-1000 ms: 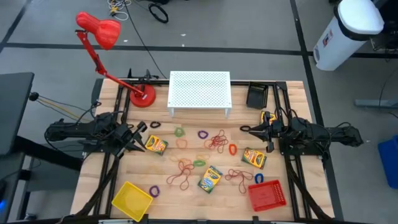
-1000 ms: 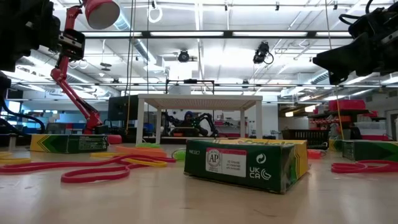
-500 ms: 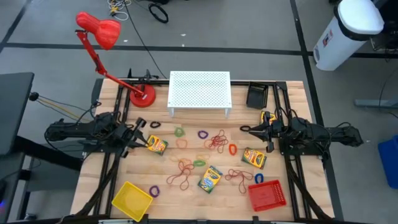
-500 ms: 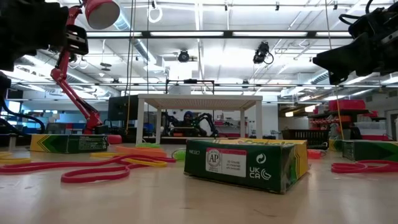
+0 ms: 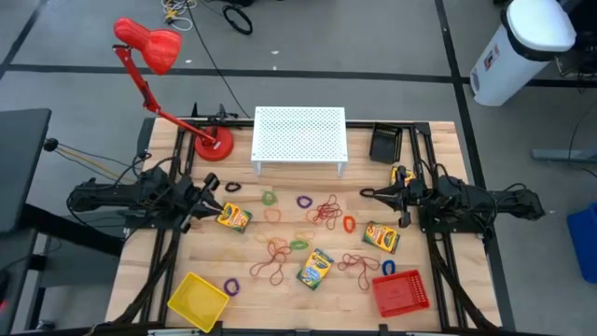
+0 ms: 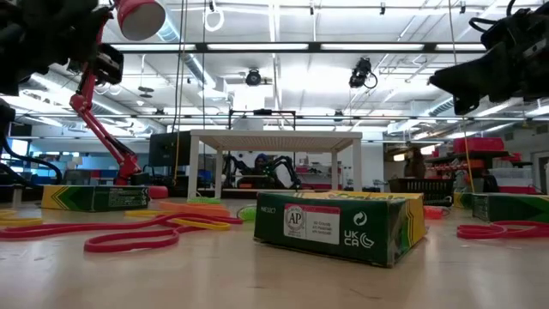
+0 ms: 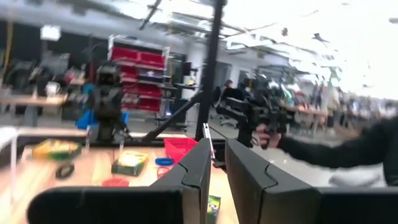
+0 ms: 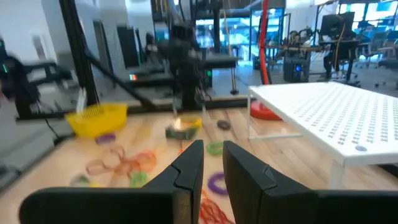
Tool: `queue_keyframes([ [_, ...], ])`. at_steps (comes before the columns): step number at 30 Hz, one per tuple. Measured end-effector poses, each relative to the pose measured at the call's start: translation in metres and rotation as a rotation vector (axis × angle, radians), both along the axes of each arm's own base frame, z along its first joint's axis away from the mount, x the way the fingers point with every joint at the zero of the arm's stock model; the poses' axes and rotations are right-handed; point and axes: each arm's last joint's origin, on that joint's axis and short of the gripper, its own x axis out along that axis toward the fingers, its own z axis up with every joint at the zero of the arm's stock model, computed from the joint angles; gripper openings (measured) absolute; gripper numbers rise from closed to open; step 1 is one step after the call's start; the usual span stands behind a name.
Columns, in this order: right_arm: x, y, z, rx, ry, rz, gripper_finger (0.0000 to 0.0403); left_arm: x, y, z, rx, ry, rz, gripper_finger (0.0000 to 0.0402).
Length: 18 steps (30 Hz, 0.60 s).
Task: Pick & Place Office Desk Supplies
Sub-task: Put the black bin on the shelf
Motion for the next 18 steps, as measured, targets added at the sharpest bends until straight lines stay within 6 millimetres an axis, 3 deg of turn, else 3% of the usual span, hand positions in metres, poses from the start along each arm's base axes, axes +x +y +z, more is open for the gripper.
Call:
queue_keyframes([
  [8,-0.002,-0.001,0.015,0.018,-0.157,-0.018,0.0072,0.005,0.006,-0.011,0.025,0.111,0.208,0.0058],
  [14,-0.006,-0.003,0.033,-0.002,-0.346,-0.099,0.0071,0.009,0.007,-0.015,0.016,0.167,0.256,0.0058],
  [18,-0.005,-0.004,0.034,-0.017,-0.342,-0.141,0.0031,0.011,0.011,-0.018,-0.006,0.205,0.379,0.0058],
])
